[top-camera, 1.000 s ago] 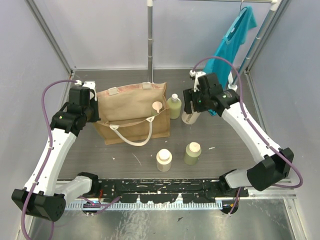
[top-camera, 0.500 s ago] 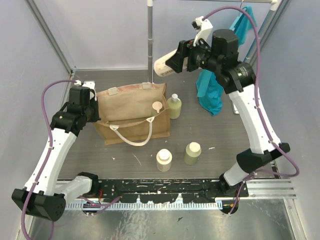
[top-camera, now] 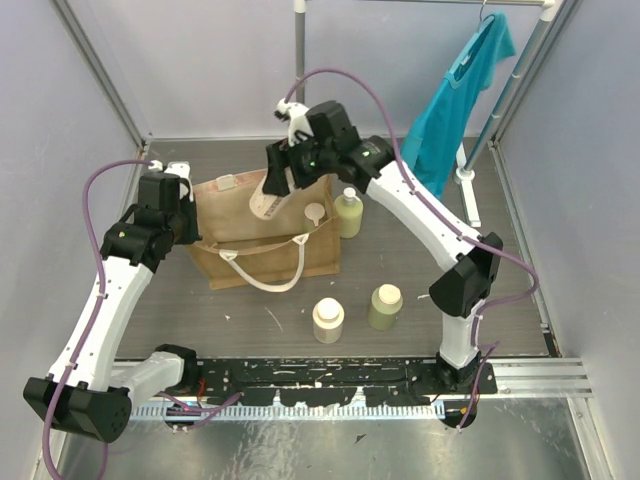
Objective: Place the personal care products into the canvas bag
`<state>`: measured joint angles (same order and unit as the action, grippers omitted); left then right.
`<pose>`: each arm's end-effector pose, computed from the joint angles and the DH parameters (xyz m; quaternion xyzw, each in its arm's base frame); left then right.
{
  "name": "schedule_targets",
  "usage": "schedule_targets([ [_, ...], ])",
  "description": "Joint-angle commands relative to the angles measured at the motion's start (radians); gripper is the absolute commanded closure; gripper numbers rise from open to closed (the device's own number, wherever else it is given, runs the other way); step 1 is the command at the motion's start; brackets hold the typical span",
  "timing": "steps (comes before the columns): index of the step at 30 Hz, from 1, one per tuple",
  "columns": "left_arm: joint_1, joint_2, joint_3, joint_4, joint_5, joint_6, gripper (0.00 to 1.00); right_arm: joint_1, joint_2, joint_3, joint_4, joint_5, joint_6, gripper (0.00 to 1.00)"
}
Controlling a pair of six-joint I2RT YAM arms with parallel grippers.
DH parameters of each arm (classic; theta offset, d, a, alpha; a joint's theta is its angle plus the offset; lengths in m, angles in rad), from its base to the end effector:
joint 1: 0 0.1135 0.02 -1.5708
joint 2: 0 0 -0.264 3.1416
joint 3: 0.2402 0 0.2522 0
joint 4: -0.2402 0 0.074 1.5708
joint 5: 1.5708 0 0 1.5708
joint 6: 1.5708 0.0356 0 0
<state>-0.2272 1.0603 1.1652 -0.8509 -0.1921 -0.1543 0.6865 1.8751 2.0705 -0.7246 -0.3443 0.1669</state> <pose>0.2045 -0.0403 0.3552 -0.0052 0.9127 0.0106 0.4084 0.3177 0.2759 0.4175 -0.3019 0.8040 0.3382 0.3848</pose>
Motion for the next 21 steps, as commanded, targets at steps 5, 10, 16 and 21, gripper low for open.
schedule_targets([
  [5, 0.002, -0.008, 0.019, 0.02, 0.007, 0.0, 1.0, 0.071, 0.028, 0.104, 0.021, 0.166, -0.011, 0.99],
  [10, 0.002, -0.008, 0.02, 0.018, 0.007, 0.008, 1.0, 0.1, 0.095, 0.149, -0.066, 0.281, -0.015, 0.99],
  [16, 0.003, -0.007, 0.029, 0.011, 0.001, 0.017, 1.0, 0.131, 0.154, 0.147, -0.091, 0.368, -0.028, 0.99],
  [21, 0.002, -0.011, 0.025, 0.011, -0.001, 0.02, 1.0, 0.151, 0.175, 0.117, -0.081, 0.424, -0.036, 0.99],
])
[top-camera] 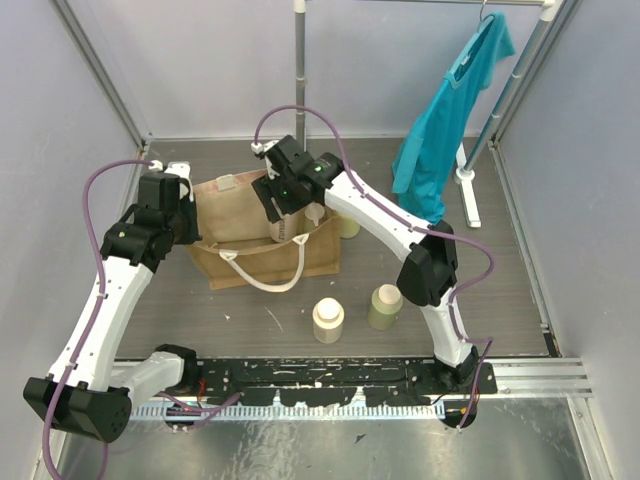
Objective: Place the personal care products into the canvas bag
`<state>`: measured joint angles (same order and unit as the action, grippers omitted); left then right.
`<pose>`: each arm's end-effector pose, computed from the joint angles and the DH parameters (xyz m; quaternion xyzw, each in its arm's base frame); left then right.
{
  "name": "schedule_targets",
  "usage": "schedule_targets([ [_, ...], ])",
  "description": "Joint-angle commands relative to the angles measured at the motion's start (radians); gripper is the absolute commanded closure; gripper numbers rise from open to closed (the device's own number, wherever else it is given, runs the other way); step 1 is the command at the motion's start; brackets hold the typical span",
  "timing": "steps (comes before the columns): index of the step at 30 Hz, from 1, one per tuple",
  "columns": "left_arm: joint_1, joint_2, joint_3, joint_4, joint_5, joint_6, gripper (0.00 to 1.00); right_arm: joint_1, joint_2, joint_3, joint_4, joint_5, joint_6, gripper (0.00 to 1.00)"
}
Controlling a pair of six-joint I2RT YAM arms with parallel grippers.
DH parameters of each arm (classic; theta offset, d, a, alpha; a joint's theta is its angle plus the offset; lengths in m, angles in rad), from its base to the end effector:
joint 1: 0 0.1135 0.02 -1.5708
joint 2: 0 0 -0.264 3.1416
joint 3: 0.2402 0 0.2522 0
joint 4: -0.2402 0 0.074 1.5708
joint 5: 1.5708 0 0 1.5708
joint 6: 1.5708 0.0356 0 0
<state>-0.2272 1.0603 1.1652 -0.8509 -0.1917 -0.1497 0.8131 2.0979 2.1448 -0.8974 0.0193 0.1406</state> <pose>0.2045 -0.0403 0.3552 -0.0030 0.9128 0.0114 0.4083 0.3214 0.3387 0.3307 -0.3056 0.8845 0.1537 0.3172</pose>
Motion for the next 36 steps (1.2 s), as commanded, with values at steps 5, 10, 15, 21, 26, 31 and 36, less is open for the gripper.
schedule_targets([
  [5, 0.003, -0.016, 0.02, 0.009, -0.003, 0.015, 1.0, 0.026, -0.048, -0.037, 0.106, 0.086, -0.001, 0.99],
  [10, 0.002, -0.019, 0.018, 0.005, -0.005, 0.015, 1.0, 0.026, -0.071, -0.149, 0.148, 0.114, 0.003, 0.99],
  [15, 0.002, -0.026, 0.018, 0.0, -0.007, 0.014, 0.99, 0.026, -0.09, -0.242, 0.2, 0.119, -0.001, 0.99],
  [21, 0.003, -0.03, 0.017, -0.005, -0.012, 0.013, 0.98, 0.026, -0.092, -0.291, 0.21, 0.112, -0.003, 0.98],
  [26, 0.003, -0.032, 0.015, -0.008, -0.016, 0.012, 0.95, 0.027, -0.112, -0.322, 0.209, 0.103, -0.005, 0.57],
  [31, 0.003, -0.031, 0.013, -0.007, -0.015, 0.01, 0.94, 0.027, -0.136, -0.295, 0.205, 0.1, -0.007, 0.21],
  [36, 0.003, -0.025, 0.015, -0.005, -0.013, 0.01, 0.95, 0.026, -0.134, -0.155, 0.157, 0.102, -0.036, 0.0],
])
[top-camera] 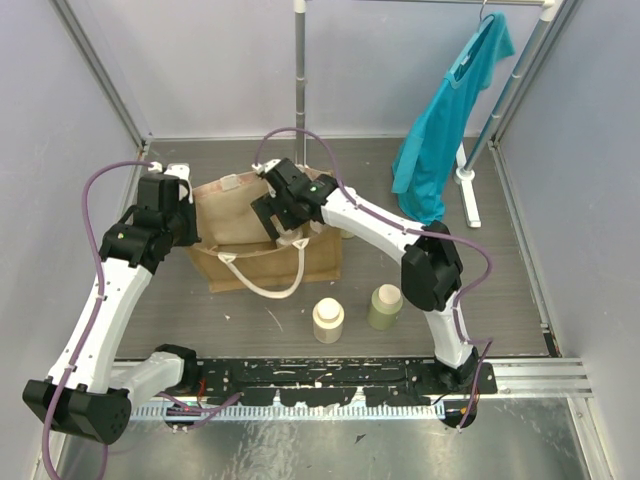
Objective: Place the personal care products into the canvas bag
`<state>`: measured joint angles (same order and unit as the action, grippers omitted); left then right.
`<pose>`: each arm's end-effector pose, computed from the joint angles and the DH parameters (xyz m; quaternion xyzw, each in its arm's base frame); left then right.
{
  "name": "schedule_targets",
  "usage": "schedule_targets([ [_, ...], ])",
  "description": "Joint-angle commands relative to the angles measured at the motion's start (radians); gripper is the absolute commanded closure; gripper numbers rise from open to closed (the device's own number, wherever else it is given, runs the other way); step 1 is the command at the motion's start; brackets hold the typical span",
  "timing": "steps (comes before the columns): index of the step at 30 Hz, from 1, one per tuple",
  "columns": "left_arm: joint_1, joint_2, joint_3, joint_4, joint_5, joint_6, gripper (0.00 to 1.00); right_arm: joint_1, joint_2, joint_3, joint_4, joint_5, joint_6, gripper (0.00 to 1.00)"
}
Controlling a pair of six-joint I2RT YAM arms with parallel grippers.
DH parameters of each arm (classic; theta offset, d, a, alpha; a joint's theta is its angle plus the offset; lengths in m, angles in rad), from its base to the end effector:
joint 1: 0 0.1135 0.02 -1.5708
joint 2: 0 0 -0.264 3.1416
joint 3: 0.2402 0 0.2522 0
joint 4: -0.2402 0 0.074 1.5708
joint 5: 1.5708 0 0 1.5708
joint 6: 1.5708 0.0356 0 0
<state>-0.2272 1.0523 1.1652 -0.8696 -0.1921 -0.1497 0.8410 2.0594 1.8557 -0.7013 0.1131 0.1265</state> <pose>0.2013 -0.0396 0.3552 -0.0025 0.9148 0.0127 0.4036 0.3120 0.3428 0.2698 -0.3127 0.8905 0.1045 0.3137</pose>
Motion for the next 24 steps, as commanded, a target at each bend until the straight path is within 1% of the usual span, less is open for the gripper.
schedule_targets([
  [1, 0.002, -0.018, 0.014, 0.014, -0.012, 0.01, 0.95, -0.001, -0.091, 0.163, -0.054, 0.008, -0.025, 0.0],
  [7, 0.002, -0.018, 0.019, 0.011, -0.013, 0.012, 0.94, -0.001, -0.093, 0.323, -0.148, 0.008, -0.008, 0.0],
  [12, 0.003, -0.018, 0.018, 0.007, -0.016, 0.014, 0.94, -0.039, -0.186, 0.358, -0.142, -0.003, 0.019, 0.0],
  [14, 0.003, -0.018, 0.02, 0.007, -0.016, 0.015, 0.94, -0.083, -0.216, 0.364, -0.141, -0.005, 0.034, 0.0],
  [17, 0.003, -0.017, 0.019, 0.007, -0.015, 0.015, 0.94, -0.183, -0.239, 0.358, -0.138, -0.015, 0.049, 0.0],
  [20, 0.002, -0.017, 0.02, 0.007, -0.013, 0.015, 0.94, -0.278, -0.244, 0.335, -0.124, -0.014, 0.046, 0.0],
  [24, 0.002, -0.017, 0.019, 0.007, -0.013, 0.015, 0.94, -0.36, -0.231, 0.287, -0.103, 0.009, 0.027, 0.0],
])
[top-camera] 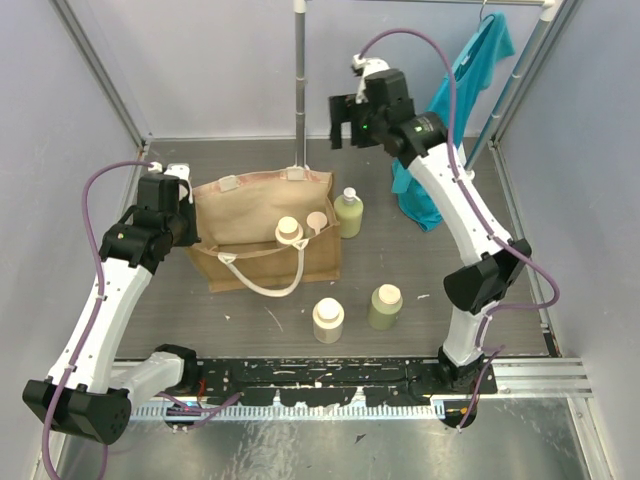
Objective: Place the personal care products into the canvas bag
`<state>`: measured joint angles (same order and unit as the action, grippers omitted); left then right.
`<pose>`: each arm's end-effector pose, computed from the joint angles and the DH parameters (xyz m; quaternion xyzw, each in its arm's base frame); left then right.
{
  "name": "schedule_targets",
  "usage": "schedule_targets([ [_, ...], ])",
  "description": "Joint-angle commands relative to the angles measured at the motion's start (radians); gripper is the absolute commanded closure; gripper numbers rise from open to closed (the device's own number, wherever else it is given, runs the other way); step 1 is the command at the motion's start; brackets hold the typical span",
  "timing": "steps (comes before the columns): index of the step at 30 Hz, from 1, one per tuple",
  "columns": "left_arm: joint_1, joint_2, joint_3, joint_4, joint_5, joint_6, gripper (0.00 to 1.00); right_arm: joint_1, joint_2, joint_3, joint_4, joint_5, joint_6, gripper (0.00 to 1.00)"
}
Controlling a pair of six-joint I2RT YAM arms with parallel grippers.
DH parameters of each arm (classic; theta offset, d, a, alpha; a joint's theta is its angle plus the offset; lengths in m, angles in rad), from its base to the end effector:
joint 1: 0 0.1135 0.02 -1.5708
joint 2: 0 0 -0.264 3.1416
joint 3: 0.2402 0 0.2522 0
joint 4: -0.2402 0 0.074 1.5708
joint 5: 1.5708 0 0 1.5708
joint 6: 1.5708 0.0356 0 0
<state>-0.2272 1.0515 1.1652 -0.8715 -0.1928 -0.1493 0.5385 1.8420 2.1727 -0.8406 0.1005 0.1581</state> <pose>0.2010 -0.0395 0.3552 -0.0024 0.9150 0.0132 0.4032 0.3439 0.2013 0.4507 -0.1379 0.8508 0.1317 0.4897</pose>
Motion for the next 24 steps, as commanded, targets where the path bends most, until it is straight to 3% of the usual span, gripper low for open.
schedule_targets([
  [1, 0.002, -0.015, 0.021, 0.009, -0.012, 0.014, 0.94, -0.07, -0.006, -0.042, 0.038, 0.027, -0.011, 0.0],
  [24, 0.002, -0.011, 0.018, 0.003, -0.02, 0.005, 0.94, -0.114, 0.117, -0.184, -0.14, -0.108, -0.049, 0.0],
])
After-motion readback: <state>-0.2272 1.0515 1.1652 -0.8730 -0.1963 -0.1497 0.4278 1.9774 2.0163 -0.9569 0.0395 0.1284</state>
